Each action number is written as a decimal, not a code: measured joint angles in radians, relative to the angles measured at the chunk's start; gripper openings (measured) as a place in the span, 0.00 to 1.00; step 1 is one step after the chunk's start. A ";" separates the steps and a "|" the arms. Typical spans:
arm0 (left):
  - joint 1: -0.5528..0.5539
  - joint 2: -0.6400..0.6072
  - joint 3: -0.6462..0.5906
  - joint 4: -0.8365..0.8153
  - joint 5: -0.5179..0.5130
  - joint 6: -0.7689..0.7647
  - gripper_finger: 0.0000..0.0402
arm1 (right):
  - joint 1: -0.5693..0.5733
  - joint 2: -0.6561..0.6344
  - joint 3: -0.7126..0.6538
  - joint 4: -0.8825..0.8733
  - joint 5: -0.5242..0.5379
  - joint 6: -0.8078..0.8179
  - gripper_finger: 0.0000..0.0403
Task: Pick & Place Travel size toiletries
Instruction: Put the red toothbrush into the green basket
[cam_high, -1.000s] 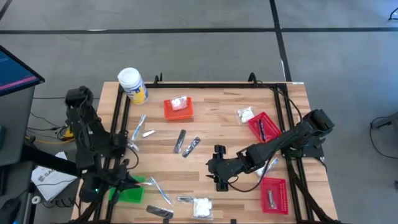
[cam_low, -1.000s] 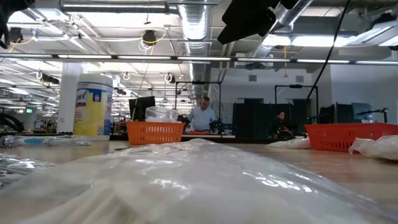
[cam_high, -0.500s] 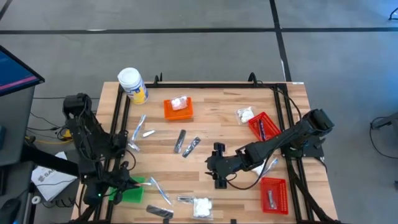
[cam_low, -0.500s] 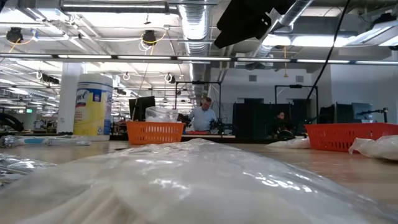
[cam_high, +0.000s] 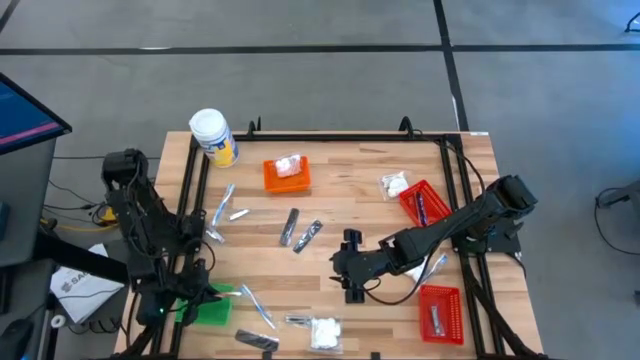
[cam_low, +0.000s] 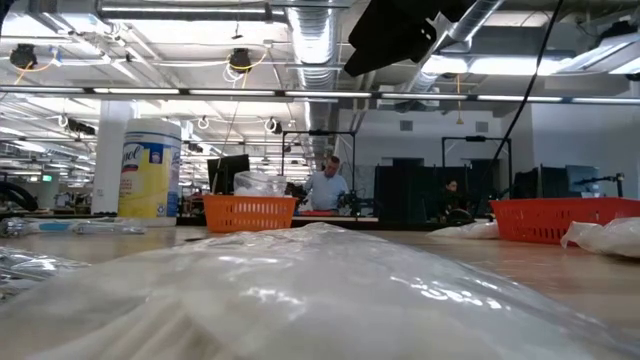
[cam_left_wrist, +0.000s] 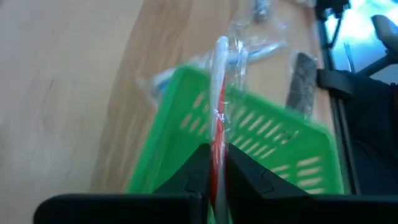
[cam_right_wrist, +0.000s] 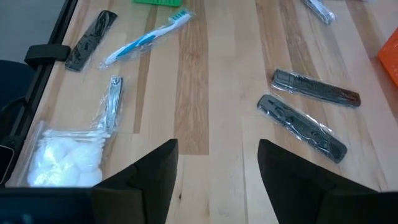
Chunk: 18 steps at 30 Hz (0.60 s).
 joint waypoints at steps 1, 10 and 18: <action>0.000 0.000 -0.008 0.000 0.010 -0.026 0.07 | 0.000 0.000 0.000 0.000 0.000 0.000 0.53; 0.006 -0.024 -0.025 -0.011 0.054 -0.101 0.21 | 0.000 0.000 0.000 0.000 0.000 0.000 0.53; 0.011 -0.121 -0.027 -0.023 0.051 -0.081 0.35 | 0.000 0.000 0.000 0.000 0.000 0.000 0.53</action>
